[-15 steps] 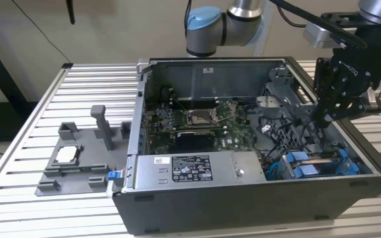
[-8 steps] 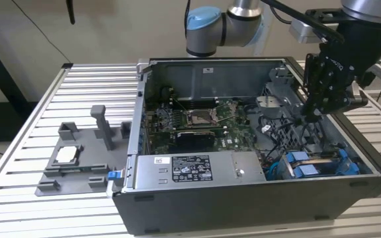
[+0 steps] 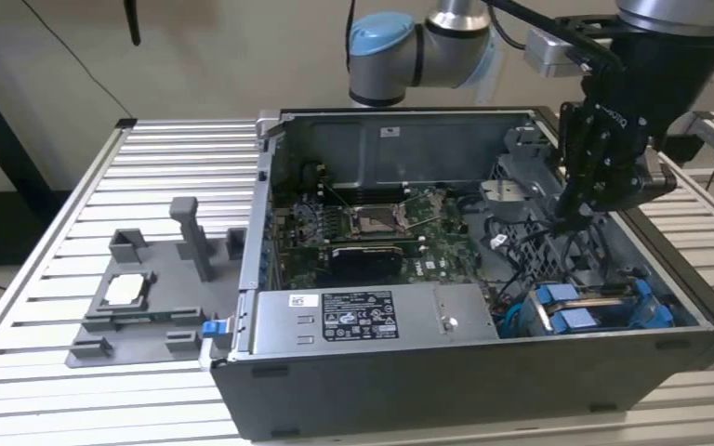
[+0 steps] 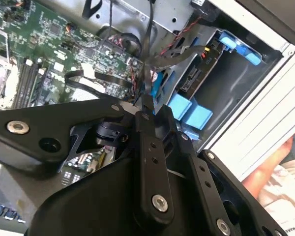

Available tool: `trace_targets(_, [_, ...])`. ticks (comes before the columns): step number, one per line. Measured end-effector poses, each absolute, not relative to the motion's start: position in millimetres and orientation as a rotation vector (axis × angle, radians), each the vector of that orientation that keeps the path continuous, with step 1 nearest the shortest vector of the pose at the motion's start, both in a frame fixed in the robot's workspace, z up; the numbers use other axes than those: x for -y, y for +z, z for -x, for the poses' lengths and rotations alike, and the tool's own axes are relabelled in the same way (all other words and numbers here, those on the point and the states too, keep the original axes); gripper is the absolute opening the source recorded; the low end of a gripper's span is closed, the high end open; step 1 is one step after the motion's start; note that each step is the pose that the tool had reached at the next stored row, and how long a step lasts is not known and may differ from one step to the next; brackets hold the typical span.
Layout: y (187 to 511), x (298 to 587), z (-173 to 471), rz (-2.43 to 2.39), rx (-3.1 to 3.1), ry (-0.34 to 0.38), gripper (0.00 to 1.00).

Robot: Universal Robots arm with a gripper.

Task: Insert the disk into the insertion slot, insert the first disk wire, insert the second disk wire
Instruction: 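Insert the second disk wire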

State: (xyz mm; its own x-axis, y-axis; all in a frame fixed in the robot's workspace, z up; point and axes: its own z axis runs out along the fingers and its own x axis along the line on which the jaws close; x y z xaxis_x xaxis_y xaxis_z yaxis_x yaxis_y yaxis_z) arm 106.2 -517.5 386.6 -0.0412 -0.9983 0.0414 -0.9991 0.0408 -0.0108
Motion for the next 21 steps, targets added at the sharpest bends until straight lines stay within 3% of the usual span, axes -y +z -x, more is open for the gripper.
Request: trace_targets(21, [380.8,503.5,-90.1,-2.223,2.134,0.155,0.27])
